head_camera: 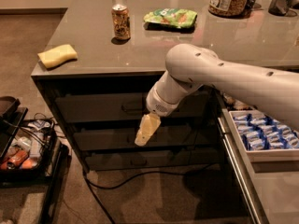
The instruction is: Open top drawer
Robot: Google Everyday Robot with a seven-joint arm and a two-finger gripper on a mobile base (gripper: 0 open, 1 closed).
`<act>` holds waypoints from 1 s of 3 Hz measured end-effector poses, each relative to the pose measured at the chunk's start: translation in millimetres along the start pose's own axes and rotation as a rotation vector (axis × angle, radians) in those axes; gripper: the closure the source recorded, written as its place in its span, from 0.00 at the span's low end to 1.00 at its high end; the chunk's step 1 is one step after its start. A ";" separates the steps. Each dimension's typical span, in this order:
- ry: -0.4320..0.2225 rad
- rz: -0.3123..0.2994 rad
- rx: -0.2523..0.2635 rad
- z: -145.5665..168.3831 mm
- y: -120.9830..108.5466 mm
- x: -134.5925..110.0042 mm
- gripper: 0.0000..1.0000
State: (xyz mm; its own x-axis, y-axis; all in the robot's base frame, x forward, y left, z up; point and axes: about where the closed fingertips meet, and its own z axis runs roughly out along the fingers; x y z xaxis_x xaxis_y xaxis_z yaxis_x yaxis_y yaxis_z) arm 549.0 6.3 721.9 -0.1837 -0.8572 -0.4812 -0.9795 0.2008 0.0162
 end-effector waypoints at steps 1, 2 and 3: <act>-0.004 -0.005 -0.007 0.4 2.0 1.2 0.00; -0.109 0.084 -0.036 14.6 -14.0 7.2 0.00; -0.109 0.084 -0.036 14.6 -14.0 7.2 0.00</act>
Offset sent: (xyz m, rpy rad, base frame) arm 0.0521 -0.0165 -0.0270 0.3180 0.0806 -0.1790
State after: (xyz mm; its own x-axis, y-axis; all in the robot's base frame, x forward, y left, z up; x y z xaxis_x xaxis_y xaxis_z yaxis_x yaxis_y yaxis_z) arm 562.7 4.2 705.4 -0.2566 -0.7812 -0.5691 -0.9638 0.2508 0.0902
